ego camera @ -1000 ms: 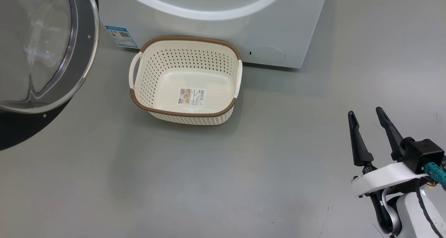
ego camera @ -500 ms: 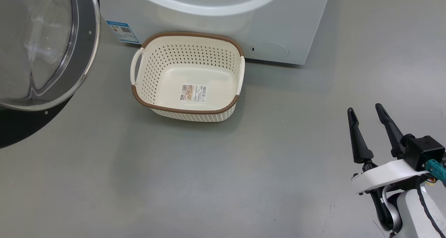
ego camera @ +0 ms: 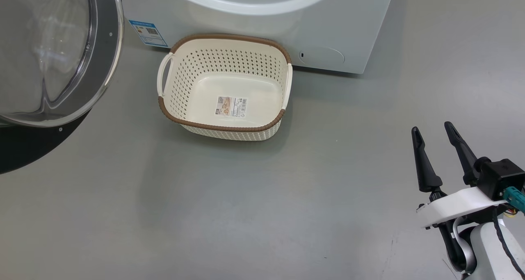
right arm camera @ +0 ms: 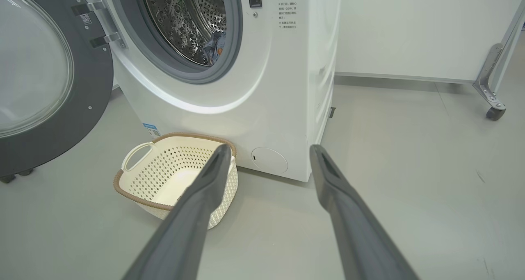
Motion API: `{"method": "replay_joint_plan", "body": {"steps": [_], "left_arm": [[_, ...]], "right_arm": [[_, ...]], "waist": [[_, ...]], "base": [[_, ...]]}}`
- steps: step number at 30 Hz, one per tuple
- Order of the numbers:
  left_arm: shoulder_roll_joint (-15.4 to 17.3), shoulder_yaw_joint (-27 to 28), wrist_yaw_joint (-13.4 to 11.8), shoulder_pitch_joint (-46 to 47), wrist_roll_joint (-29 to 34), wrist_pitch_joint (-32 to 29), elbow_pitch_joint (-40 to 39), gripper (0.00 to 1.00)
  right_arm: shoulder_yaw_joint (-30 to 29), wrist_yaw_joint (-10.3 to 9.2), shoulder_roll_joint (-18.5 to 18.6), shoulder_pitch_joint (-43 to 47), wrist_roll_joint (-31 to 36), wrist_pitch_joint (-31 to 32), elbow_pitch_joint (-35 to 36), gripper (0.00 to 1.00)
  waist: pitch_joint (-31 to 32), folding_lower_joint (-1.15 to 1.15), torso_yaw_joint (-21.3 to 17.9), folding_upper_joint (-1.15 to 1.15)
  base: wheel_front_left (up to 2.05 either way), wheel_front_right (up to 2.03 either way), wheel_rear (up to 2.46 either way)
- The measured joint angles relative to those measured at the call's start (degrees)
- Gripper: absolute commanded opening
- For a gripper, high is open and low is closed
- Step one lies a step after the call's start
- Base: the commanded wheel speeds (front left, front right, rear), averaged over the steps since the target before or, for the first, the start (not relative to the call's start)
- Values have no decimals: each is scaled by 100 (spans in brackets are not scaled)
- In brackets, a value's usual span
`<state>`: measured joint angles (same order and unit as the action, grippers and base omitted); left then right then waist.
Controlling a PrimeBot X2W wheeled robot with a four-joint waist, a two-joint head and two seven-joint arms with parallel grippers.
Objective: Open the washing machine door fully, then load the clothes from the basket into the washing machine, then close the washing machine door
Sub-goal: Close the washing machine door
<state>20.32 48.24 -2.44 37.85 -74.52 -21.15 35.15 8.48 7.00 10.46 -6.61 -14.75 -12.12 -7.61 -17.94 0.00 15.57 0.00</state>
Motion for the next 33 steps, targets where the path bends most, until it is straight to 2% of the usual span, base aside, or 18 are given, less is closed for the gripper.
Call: {"method": "replay_joint_plan", "body": {"steps": [33], "left_arm": [[90, -565, 292, -295, -424, -1935, -88, 0]], "right_arm": [[135, 1, 3, 0, -111, 18, -135, 100]], "waist": [[164, 0, 242, 0]], "base": [[0, 0, 0]]}}
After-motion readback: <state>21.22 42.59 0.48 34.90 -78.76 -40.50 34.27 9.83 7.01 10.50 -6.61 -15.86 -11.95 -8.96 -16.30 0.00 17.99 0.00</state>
